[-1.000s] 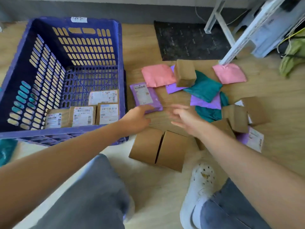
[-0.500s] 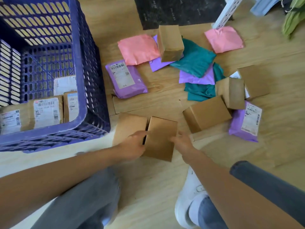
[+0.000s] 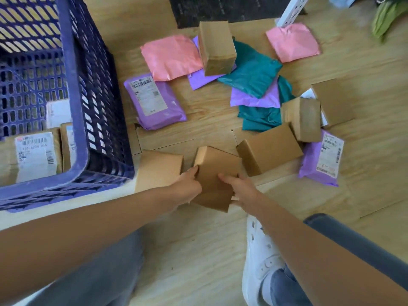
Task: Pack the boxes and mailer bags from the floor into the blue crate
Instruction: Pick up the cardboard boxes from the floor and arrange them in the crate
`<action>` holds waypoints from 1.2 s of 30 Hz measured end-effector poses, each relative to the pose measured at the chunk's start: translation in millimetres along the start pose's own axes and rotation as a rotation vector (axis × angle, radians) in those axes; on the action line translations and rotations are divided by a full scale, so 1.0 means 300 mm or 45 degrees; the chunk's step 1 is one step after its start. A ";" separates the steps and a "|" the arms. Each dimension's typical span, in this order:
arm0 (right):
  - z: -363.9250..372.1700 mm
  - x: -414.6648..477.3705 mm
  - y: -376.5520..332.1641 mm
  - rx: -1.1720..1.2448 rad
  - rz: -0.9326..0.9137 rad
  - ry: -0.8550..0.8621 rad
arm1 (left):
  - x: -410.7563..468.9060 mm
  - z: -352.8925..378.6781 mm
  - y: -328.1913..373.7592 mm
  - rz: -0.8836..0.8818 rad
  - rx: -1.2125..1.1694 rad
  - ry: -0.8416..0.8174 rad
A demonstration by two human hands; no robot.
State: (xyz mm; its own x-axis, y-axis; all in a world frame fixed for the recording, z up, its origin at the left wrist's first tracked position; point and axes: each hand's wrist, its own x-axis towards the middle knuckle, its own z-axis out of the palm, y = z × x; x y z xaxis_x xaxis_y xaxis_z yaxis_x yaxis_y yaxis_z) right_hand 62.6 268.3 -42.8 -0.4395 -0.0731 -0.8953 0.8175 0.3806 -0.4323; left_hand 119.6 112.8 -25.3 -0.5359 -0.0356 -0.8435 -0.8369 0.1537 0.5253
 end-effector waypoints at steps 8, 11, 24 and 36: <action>-0.023 -0.162 -0.282 0.287 -0.125 0.000 | -0.144 -0.066 0.218 0.546 0.513 0.262; 0.002 -0.249 -0.392 0.344 -0.257 -0.024 | -0.211 -0.131 0.277 0.703 0.437 0.286; 0.355 -0.601 -0.711 -0.012 -0.656 -0.307 | -0.574 -0.588 0.367 0.750 -0.329 0.520; 0.694 -0.791 -0.785 0.332 -0.594 -0.717 | -0.721 -0.884 0.098 0.639 -0.848 0.143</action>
State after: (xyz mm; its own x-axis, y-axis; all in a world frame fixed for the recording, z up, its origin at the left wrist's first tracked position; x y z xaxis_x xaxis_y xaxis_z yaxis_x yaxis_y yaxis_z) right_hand 52.0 4.3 248.9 -0.5609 -0.6568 -0.5040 0.6864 -0.0286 -0.7267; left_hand 181.6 -136.8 202.4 -0.8405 -0.2224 -0.4941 -0.3676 -0.4359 0.8215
